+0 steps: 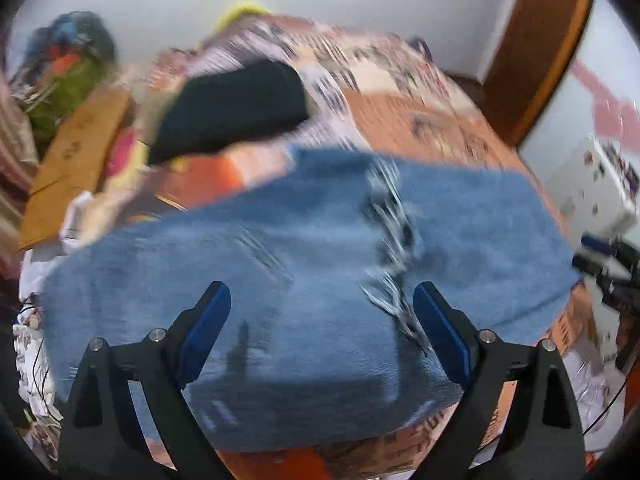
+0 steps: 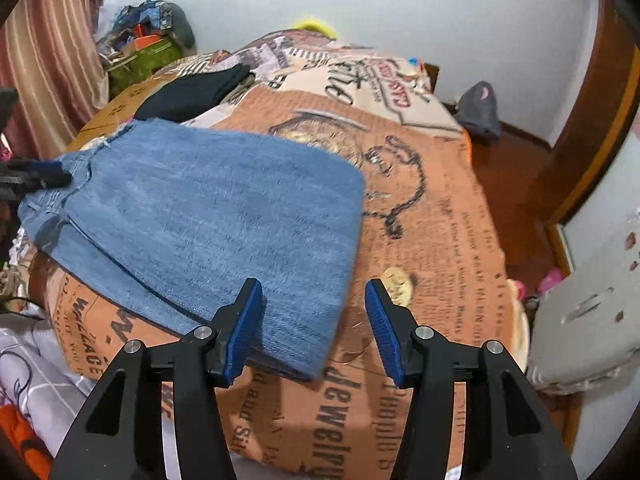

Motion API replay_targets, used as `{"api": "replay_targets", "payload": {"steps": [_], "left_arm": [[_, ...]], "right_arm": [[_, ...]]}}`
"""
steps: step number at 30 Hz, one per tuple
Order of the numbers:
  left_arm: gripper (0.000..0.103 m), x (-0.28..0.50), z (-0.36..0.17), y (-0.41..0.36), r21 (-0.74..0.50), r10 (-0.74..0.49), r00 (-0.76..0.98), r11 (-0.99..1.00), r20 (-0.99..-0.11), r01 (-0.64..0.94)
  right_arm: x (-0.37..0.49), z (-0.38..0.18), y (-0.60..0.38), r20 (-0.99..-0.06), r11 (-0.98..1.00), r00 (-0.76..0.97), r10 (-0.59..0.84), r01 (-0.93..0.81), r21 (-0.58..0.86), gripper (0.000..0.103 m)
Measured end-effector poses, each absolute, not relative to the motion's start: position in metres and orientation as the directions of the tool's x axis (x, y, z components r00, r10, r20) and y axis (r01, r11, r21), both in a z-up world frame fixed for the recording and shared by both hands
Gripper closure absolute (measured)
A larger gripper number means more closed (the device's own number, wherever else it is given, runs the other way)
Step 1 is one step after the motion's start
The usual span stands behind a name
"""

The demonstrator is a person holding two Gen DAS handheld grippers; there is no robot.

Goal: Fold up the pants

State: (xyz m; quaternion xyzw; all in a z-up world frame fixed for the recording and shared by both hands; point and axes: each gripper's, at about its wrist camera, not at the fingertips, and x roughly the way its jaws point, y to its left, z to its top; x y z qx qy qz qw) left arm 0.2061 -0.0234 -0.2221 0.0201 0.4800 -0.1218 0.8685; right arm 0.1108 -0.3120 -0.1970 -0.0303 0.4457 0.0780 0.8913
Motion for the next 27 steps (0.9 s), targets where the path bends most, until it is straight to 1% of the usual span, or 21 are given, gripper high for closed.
{"api": "replay_targets", "payload": {"steps": [3, 5, 8, 12, 15, 17, 23, 25, 27], "left_arm": [[0.009, 0.201, -0.187, 0.015, -0.094, -0.166, 0.592, 0.984, -0.788, 0.15], [0.008, 0.197, -0.167, 0.044, -0.091, -0.127, 0.641, 0.992, -0.757, 0.088], [0.008, 0.196, -0.146, 0.084, -0.111, -0.084, 0.674, 0.994, -0.734, 0.004], [0.008, 0.182, -0.137, 0.135, -0.134, -0.036, 0.682, 0.987, -0.73, -0.091], [0.009, 0.161, -0.142, 0.167, -0.072, 0.048, 0.652, 0.985, -0.757, -0.157], [0.009, 0.141, -0.141, 0.187, -0.009, 0.121, 0.63, 0.98, -0.767, -0.199], [0.008, 0.075, -0.121, 0.242, 0.174, 0.342, 0.594, 0.93, -0.728, -0.323], [0.008, 0.06, -0.121, 0.257, 0.211, 0.384, 0.566, 0.914, -0.729, -0.347], [0.008, 0.049, -0.125, 0.266, 0.216, 0.391, 0.552, 0.91, -0.736, -0.355]], "right_arm": [[0.115, -0.182, -0.308, -0.767, 0.983, 0.626, 0.138, -0.179, 0.031, 0.052], [0.119, -0.173, -0.3, -0.743, 0.979, 0.648, 0.167, -0.198, 0.047, 0.052], [0.127, -0.161, -0.278, -0.703, 0.969, 0.68, 0.21, -0.238, 0.059, 0.052], [0.136, -0.156, -0.249, -0.674, 0.952, 0.687, 0.27, -0.294, 0.081, 0.052], [0.14, -0.158, -0.228, -0.67, 0.936, 0.674, 0.31, -0.339, 0.092, 0.052], [0.142, -0.16, -0.219, -0.672, 0.928, 0.665, 0.327, -0.359, 0.098, 0.052], [0.15, -0.164, -0.198, -0.668, 0.911, 0.645, 0.37, -0.394, 0.125, 0.052], [0.15, -0.164, -0.193, -0.665, 0.906, 0.642, 0.382, -0.401, 0.134, 0.052], [0.15, -0.163, -0.191, -0.66, 0.906, 0.647, 0.382, -0.402, 0.131, 0.052]]}}
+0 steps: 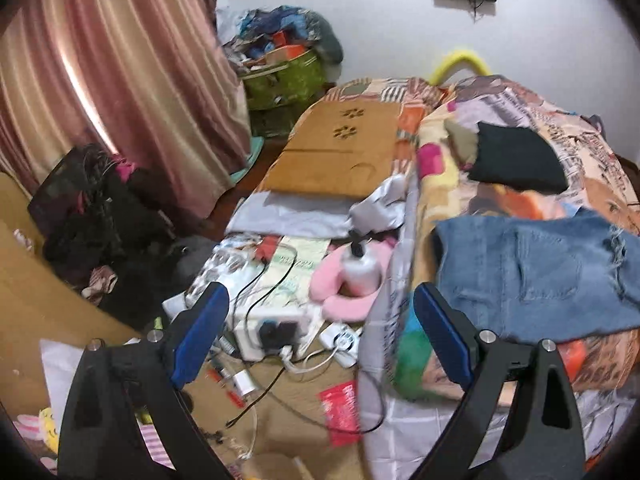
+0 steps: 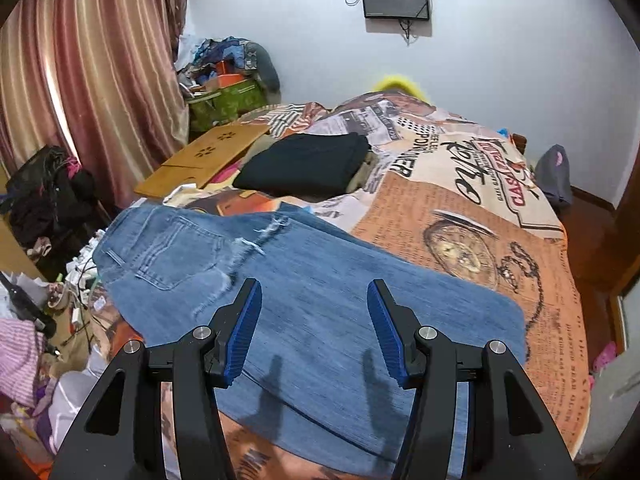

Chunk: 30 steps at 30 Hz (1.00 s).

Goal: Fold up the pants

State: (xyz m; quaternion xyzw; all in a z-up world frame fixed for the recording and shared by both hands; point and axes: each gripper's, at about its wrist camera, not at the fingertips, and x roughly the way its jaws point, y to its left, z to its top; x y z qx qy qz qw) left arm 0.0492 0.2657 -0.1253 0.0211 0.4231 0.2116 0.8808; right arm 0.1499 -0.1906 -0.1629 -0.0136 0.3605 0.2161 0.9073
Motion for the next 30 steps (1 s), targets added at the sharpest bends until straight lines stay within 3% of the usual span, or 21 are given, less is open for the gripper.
{"api": "replay_targets", "payload": {"steps": [3, 14, 17, 20, 25, 30], "left_arm": [[0.007, 0.039, -0.142, 0.269, 0.126, 0.314, 0.568, 0.93, -0.76, -0.345], [0.007, 0.089, -0.287, 0.182, -0.256, -0.122, 0.498, 0.944, -0.859, -0.21], [0.006, 0.105, -0.312, 0.163, -0.297, -0.179, 0.466, 0.935, -0.866, -0.193], [0.004, 0.117, -0.312, 0.152, -0.273, -0.148, 0.507, 0.945, -0.849, -0.181], [0.004, 0.132, -0.317, 0.16, -0.402, -0.253, 0.523, 0.895, -0.814, -0.194], [0.002, 0.144, -0.321, 0.165, -0.456, -0.281, 0.549, 0.865, -0.787, -0.211]], "right_arm": [[0.148, -0.162, -0.19, -0.654, 0.909, 0.653, 0.381, -0.395, 0.134, 0.052], [0.142, -0.161, -0.212, -0.676, 0.941, 0.671, 0.303, -0.323, 0.102, 0.052], [0.14, -0.16, -0.22, -0.678, 0.951, 0.681, 0.278, -0.296, 0.093, 0.052], [0.14, -0.16, -0.227, -0.679, 0.958, 0.686, 0.26, -0.274, 0.09, 0.052], [0.141, -0.165, -0.231, -0.689, 0.961, 0.679, 0.254, -0.259, 0.099, 0.051], [0.14, -0.166, -0.224, -0.693, 0.957, 0.673, 0.258, -0.277, 0.087, 0.051]]}}
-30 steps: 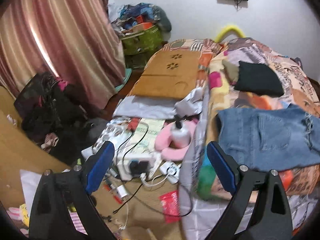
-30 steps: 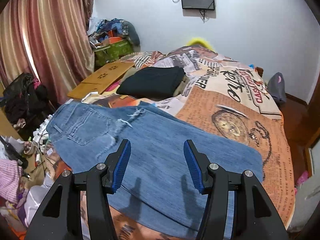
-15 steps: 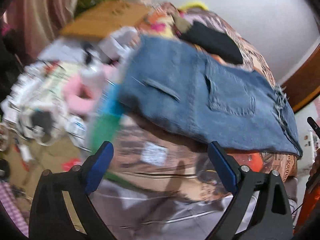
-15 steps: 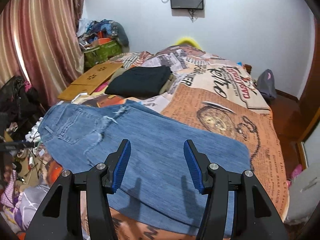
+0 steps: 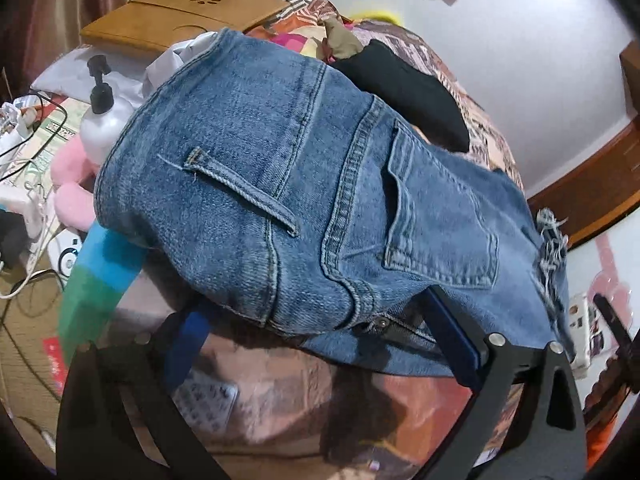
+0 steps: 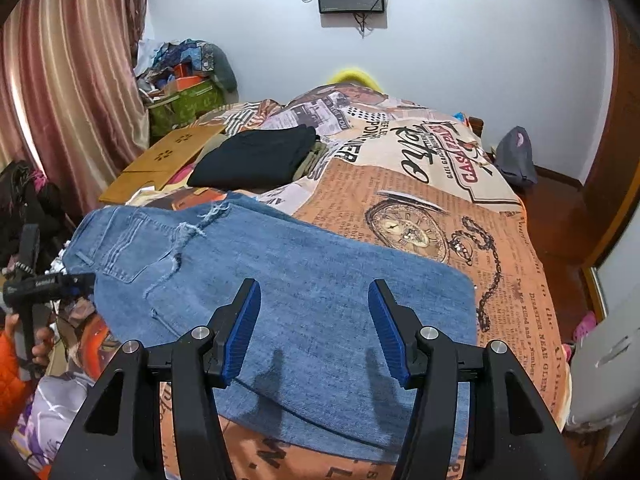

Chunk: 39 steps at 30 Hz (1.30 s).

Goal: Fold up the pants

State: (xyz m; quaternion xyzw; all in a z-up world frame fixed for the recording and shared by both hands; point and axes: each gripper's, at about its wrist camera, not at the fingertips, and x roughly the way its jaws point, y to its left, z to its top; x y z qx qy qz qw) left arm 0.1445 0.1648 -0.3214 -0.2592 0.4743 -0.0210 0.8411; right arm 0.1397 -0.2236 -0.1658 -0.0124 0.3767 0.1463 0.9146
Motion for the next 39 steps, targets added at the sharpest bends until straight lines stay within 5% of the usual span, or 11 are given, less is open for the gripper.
{"api": "replay_targets", "payload": {"steps": [10, 18, 25, 34, 39], "left_arm": [[0.002, 0.127, -0.323, 0.193, -0.641, -0.407, 0.609, 0.734, -0.681, -0.227], [0.002, 0.132, -0.327, 0.175, -0.695, -0.507, 0.528, 0.673, -0.681, -0.251], [0.002, 0.158, -0.33, 0.174, -0.643, -0.41, 0.563, 0.701, -0.717, -0.309], [0.002, 0.193, -0.327, 0.138, -0.413, -0.149, 0.603, 0.85, -0.784, -0.327], [0.023, 0.198, -0.319, 0.134, -0.357, -0.105, 0.623, 0.886, -0.775, -0.295]], "right_arm": [[0.142, -0.171, -0.213, -0.703, 0.953, 0.666, 0.25, -0.297, 0.057, 0.051], [0.143, -0.176, -0.207, -0.707, 0.949, 0.657, 0.263, -0.307, 0.068, 0.051], [0.151, -0.187, -0.21, -0.729, 0.952, 0.635, 0.257, -0.295, 0.079, 0.05], [0.156, -0.215, -0.213, -0.781, 0.954, 0.579, 0.234, -0.291, 0.07, 0.05], [0.155, -0.214, -0.214, -0.782, 0.952, 0.576, 0.238, -0.298, 0.07, 0.05]]}}
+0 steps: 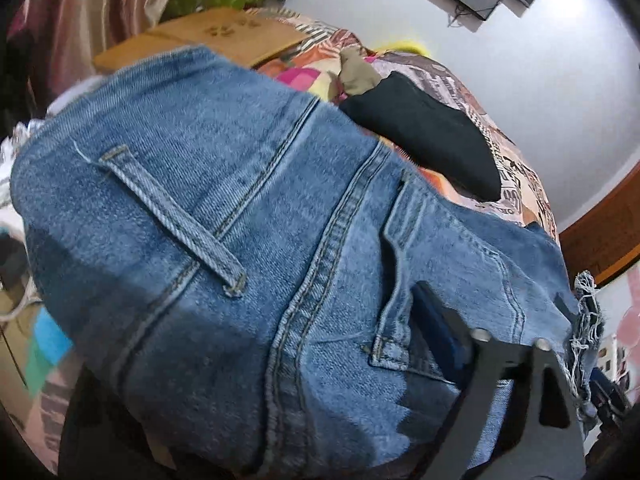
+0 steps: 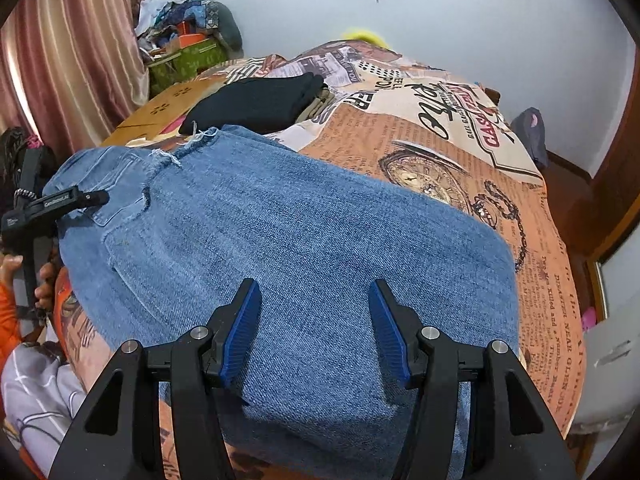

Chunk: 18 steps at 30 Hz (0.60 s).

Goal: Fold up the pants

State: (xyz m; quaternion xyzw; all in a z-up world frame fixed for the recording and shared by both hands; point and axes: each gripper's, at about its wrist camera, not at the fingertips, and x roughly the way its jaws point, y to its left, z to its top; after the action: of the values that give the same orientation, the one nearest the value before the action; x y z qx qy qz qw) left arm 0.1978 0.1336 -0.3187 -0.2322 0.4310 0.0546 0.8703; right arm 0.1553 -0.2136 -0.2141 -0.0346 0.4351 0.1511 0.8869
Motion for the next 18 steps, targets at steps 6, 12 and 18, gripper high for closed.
{"api": "replay_targets", "payload": {"steps": [6, 12, 18], "left_arm": [[0.04, 0.207, -0.307, 0.133, -0.321, -0.115, 0.604, 0.915, -0.789, -0.244], [0.048, 0.206, -0.298, 0.139, -0.362, -0.163, 0.572, 0.897, -0.804, -0.254], [0.053, 0.222, -0.318, 0.158, -0.5, -0.277, 0.526, 0.794, -0.804, -0.346]], "right_arm": [[0.155, -0.215, -0.216, -0.775, 0.952, 0.581, 0.248, -0.294, 0.085, 0.05], [0.154, -0.216, -0.217, -0.765, 0.951, 0.59, 0.259, -0.293, 0.096, 0.049], [0.155, -0.217, -0.218, -0.751, 0.947, 0.596, 0.285, -0.295, 0.125, 0.045]]}}
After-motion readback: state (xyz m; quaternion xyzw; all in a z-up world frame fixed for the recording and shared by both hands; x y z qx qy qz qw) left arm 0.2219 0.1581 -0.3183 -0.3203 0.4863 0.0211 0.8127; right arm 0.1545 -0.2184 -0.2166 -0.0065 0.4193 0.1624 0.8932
